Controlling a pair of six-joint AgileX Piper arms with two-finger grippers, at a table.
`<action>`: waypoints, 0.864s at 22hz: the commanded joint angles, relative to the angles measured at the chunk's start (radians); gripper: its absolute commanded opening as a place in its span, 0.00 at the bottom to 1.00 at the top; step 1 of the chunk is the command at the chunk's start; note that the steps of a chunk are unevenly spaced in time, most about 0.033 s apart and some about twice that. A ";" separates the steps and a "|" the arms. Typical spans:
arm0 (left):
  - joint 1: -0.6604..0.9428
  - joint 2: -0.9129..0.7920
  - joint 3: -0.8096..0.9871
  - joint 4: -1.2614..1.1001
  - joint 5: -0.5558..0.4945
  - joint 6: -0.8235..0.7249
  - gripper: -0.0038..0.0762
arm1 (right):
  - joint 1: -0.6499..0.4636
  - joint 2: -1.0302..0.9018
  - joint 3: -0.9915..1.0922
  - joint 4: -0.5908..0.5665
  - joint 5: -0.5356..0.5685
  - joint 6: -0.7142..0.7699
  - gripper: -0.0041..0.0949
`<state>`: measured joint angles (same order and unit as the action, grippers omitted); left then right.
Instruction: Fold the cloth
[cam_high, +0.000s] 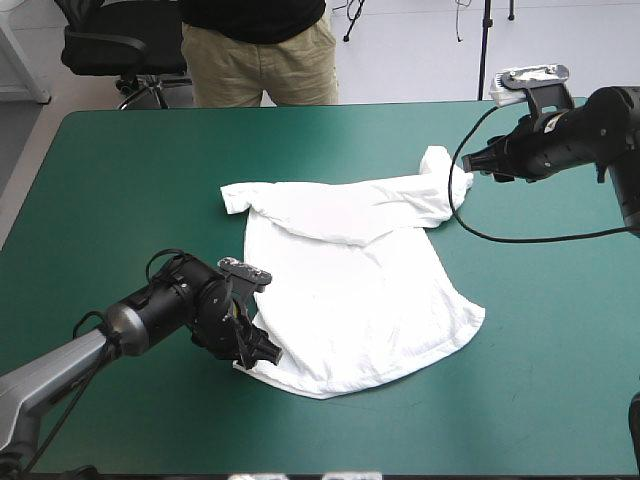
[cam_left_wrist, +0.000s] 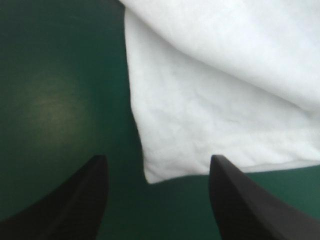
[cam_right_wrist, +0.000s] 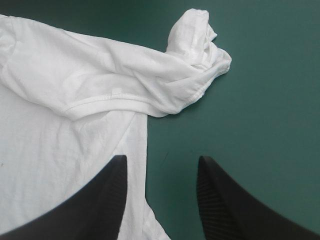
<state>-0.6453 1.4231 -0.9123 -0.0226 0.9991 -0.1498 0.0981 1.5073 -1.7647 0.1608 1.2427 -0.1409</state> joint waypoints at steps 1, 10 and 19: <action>-0.006 0.034 -0.020 0.001 -0.010 -0.007 0.59 | -0.006 -0.037 -0.031 0.006 -0.034 0.002 0.46; -0.006 0.135 -0.020 -0.063 -0.034 0.052 0.03 | 0.013 -0.057 0.063 0.014 0.006 -0.058 0.40; -0.006 0.135 -0.020 -0.094 -0.035 0.052 0.03 | 0.157 -0.086 0.433 -0.134 -0.001 -0.048 0.50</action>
<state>-0.6471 1.5640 -0.9307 -0.1008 0.9882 -0.0953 0.2460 1.4611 -1.3756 0.0466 1.2446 -0.1821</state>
